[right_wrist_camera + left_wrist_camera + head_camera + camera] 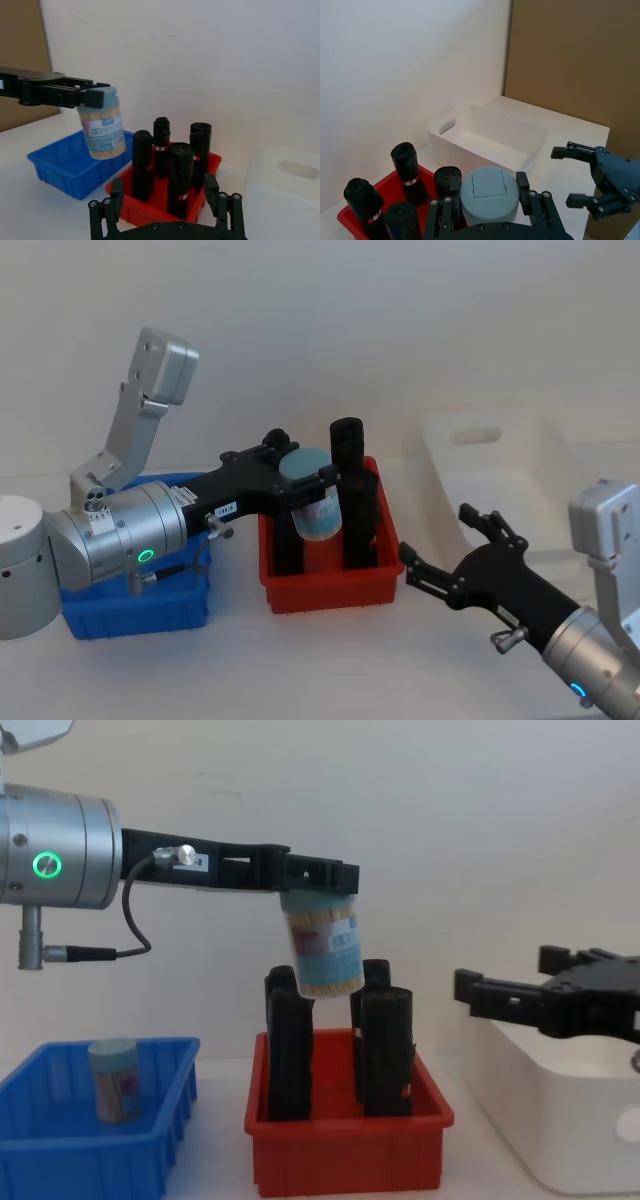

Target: Pick the cotton swabs from the blue box and place them into the white box.

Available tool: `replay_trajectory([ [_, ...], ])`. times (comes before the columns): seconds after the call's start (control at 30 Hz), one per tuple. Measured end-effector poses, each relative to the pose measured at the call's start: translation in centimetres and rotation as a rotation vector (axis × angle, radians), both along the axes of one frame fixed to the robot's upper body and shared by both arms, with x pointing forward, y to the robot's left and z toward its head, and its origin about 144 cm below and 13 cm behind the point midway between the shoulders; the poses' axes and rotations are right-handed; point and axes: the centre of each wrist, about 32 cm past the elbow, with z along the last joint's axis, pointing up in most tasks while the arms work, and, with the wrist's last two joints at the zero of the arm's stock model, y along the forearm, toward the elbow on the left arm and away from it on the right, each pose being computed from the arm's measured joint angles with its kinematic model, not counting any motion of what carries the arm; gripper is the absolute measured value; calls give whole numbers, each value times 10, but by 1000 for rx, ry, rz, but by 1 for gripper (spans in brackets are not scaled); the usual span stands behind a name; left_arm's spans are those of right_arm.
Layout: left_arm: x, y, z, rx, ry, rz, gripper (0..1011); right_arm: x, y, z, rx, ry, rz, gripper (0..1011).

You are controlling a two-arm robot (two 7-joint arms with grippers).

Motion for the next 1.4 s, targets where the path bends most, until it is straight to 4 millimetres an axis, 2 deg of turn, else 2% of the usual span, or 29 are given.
replay_trajectory([
  [0.57,0,-1,0,0,0,-5,670,22,26,22,-46,6,214,1001],
  [1.4,0,-1,0,0,0,-6,670,52,48,35,-77,16,251,1001],
])
